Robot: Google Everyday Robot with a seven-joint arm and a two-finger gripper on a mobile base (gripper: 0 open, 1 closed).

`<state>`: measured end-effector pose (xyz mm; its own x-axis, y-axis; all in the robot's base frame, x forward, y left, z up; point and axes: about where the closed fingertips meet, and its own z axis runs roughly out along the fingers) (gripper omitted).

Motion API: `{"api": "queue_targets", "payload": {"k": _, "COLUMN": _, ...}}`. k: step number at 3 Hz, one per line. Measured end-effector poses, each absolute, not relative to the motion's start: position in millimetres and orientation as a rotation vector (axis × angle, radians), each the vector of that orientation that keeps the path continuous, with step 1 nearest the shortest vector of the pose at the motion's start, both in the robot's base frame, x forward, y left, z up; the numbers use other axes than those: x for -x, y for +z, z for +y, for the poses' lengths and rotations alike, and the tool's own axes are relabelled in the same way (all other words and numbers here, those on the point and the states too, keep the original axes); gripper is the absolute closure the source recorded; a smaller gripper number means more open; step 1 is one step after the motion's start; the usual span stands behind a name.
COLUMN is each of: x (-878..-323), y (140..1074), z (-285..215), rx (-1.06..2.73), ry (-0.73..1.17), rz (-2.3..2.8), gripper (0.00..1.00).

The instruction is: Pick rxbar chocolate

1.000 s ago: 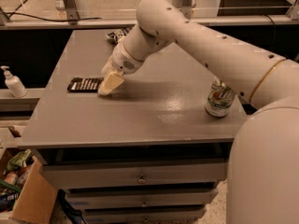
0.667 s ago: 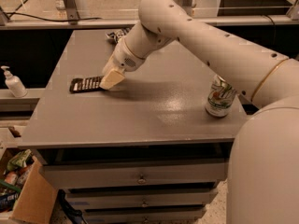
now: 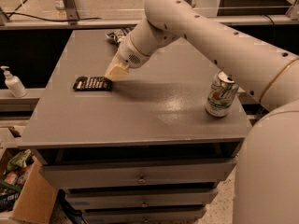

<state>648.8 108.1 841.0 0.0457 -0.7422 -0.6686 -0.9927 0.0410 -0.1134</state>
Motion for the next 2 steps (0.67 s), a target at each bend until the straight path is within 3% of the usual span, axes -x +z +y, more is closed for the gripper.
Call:
{"api": "queue_targets", "payload": {"k": 1, "x": -649.4, "y": 843.6, "z": 105.6, "rx": 1.743, "ry": 0.556, "rz": 1.753, "gripper": 1.0}}
{"api": "queue_targets", "payload": {"k": 2, "x": -650.3, "y": 845.3, "z": 103.3, "rx": 1.735, "ry": 0.555, "rz": 1.77, "gripper": 0.82}}
